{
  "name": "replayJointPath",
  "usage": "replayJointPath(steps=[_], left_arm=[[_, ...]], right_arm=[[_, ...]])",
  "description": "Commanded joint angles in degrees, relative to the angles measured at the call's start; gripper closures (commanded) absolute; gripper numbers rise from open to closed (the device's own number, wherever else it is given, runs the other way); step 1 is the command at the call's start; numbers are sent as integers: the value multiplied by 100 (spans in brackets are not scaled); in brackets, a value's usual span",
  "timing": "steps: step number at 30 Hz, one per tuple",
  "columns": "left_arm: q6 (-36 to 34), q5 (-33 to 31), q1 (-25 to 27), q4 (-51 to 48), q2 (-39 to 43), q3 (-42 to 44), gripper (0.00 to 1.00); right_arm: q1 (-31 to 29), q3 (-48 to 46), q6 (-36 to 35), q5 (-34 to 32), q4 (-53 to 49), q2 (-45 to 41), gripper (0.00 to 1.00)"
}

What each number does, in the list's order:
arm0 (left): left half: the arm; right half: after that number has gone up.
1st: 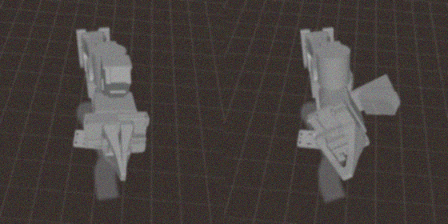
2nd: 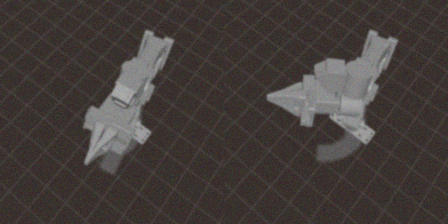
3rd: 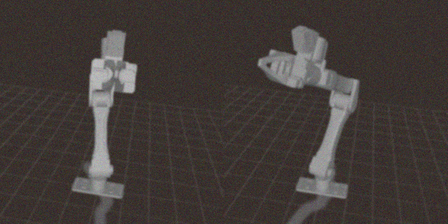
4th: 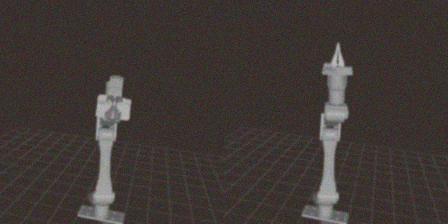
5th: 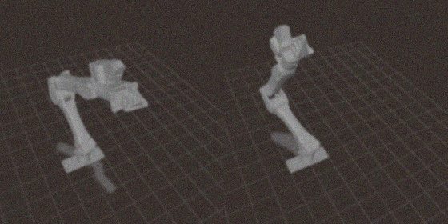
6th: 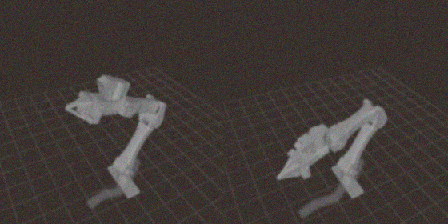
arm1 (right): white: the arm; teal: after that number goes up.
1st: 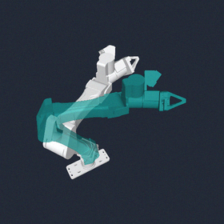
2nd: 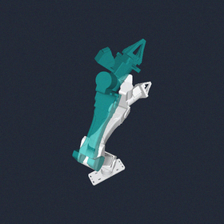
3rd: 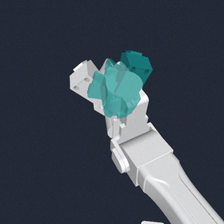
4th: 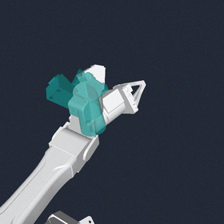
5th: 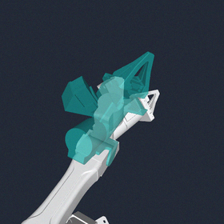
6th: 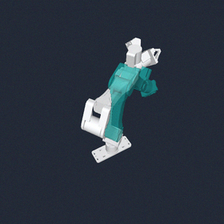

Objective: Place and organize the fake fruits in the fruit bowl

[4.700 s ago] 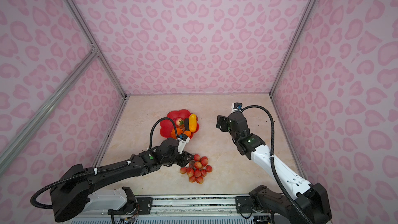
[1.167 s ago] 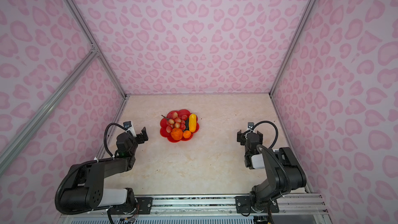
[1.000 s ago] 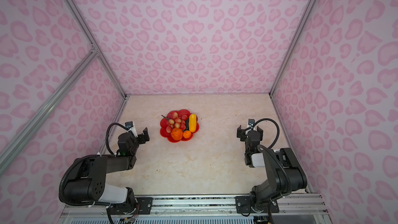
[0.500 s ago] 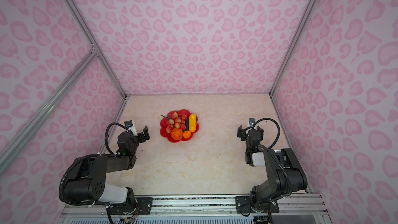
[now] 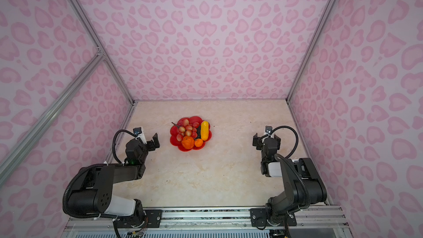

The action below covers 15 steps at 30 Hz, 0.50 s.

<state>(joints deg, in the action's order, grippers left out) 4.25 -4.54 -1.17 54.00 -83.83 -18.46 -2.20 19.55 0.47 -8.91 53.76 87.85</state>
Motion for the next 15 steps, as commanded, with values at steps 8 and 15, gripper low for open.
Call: replayJointPath(steps=[8, 15], left_arm=[[-72, -36, 0, 110, -60, -81, 2], [-69, -30, -5, 140, -36, -57, 2]], right_arm=[[-15, 49, -27, 89, 48, 10, 1], [-17, 49, -29, 91, 54, 14, 1]])
